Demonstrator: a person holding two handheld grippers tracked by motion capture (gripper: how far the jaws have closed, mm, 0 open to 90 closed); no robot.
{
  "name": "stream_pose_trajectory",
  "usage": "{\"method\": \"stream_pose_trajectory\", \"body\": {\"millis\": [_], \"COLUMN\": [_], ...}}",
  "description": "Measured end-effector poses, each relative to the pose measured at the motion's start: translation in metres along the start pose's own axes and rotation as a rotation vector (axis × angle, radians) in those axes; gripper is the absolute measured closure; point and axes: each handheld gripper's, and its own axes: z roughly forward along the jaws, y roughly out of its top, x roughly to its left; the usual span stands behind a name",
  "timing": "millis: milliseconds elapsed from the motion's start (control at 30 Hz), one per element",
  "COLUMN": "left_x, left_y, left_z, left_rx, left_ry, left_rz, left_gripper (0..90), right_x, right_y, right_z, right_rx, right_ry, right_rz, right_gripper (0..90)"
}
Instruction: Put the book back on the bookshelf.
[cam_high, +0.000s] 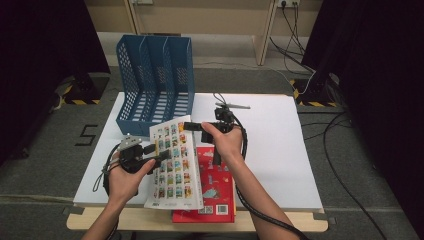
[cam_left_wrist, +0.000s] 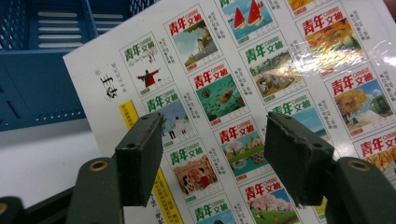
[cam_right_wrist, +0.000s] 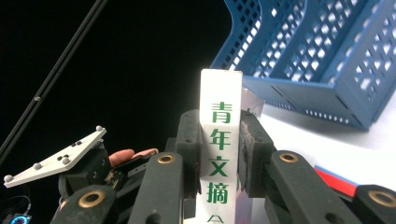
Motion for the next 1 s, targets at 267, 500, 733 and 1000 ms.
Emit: {"method": "stream_pose_trajectory", "body": {"millis": [267,500,733,1000], "left_x": [-0.004,-0.011,-0.024,-0.028], "left_y": [0.003,0.008,0.016,0.021], "left_z": [-0.004,-0.01,-0.011,-0.013], "left_rx": [-0.036,-0.09,-0.141,-0.166], "left_ry": [-0.013,-0.029,-0.043,-0.047], "left_rz": [0.0,0.012,0.043,0.055], "left_gripper": [35.1,32.2,27.5,28.0], "right_x": [0.016,0.03,0.043,0.05], "right_y": [0.003,0.006,0.008,0.011], "right_z": [-0.001,-0.006,-0.009,-0.018], "right_rx": [-0.052,-0.128,-0.205,-0.26], "right_ry": [0.0,-0.006,-0.024,-0.027], "right_rz": [-0.084,-0.157,-0.233,-0.303], "right_gripper": [74.1,74.2,74.3,74.3]}}
